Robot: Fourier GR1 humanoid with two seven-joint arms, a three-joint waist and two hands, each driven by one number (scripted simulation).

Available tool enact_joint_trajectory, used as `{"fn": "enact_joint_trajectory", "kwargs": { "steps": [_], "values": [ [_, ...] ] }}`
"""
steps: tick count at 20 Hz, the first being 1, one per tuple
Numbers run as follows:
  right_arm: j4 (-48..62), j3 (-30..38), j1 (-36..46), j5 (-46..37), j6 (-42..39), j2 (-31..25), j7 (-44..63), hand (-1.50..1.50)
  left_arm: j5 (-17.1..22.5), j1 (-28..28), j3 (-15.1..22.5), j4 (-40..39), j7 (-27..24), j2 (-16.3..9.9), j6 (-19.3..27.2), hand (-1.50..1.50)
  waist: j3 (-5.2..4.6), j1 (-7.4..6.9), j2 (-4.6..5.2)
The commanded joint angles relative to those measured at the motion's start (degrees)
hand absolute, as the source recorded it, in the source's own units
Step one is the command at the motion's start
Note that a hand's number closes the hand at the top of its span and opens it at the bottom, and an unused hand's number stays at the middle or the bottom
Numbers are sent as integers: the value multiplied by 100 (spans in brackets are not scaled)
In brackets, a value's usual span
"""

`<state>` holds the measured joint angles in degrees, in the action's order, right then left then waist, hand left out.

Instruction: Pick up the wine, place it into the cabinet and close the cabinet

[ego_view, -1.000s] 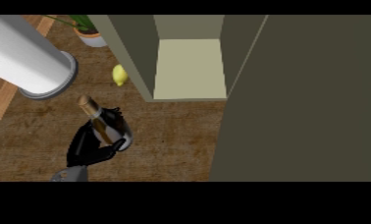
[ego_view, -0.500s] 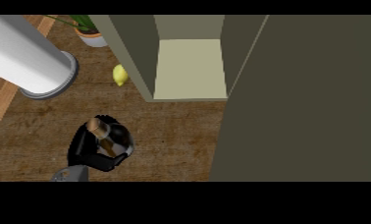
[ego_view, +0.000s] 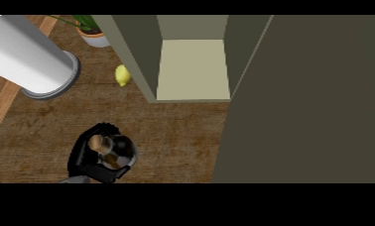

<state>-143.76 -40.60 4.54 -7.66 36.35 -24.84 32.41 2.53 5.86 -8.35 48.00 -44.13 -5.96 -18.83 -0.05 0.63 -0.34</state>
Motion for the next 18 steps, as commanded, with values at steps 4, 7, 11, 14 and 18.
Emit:
{"fn": "enact_joint_trajectory", "kwargs": {
  "steps": [4,7,11,14,18],
  "values": [
    [-1058,-60,-92,-705,85,-135,564,-150,120,-173,306,451,250,196,-403,150,-6,24,-5],
    [-1341,21,-419,-340,13,-417,277,-150,200,-653,548,1569,758,542,-107,150,9,-1,-25],
    [-1056,13,-417,-330,-3,-417,139,-150,367,-824,869,2375,1401,585,70,150,6,-35,-5],
    [-975,-389,-654,-658,220,-330,-185,-150,366,-1114,1247,2768,1481,589,106,150,3,-5,-17],
    [-1165,-494,-812,-582,260,-457,-295,-150,700,-835,1630,3043,2008,593,609,150,0,49,-22]
  ]
}}
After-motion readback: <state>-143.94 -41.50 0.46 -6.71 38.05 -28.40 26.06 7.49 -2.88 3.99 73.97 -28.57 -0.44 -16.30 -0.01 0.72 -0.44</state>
